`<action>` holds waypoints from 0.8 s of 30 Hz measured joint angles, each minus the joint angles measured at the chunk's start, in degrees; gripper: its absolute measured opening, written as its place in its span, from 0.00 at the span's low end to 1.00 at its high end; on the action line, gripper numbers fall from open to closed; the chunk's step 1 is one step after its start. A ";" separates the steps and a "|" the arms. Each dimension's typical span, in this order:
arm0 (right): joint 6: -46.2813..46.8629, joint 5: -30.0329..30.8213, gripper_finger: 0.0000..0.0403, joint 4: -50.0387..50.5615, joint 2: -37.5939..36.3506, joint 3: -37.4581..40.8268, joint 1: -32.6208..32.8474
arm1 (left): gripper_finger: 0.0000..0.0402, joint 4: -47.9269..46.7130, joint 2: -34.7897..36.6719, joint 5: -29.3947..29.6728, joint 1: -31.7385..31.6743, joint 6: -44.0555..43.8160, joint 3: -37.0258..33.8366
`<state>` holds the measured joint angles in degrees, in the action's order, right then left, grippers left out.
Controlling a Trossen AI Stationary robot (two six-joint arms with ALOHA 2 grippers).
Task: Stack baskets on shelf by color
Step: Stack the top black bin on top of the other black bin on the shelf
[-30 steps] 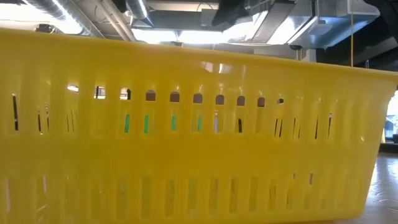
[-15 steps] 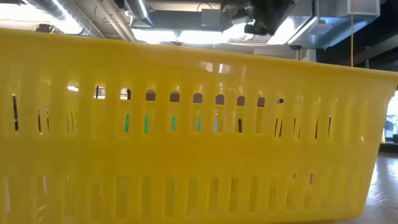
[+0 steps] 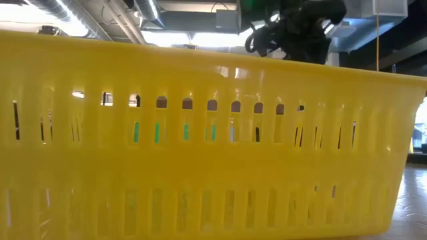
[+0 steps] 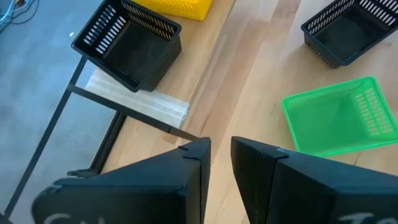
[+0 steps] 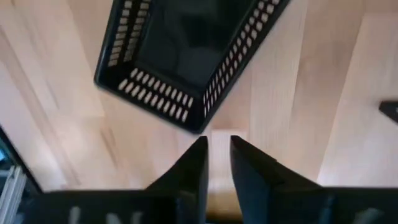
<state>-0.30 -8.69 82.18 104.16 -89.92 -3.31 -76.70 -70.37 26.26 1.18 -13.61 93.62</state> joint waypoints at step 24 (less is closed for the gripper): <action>6.47 -0.37 0.36 -24.34 -0.02 16.92 -3.08 | 0.14 0.98 0.00 0.02 -0.03 -2.78 0.00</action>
<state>6.17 -9.06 57.85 104.14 -72.99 -6.39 -75.72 -70.37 26.28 1.15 -16.38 93.62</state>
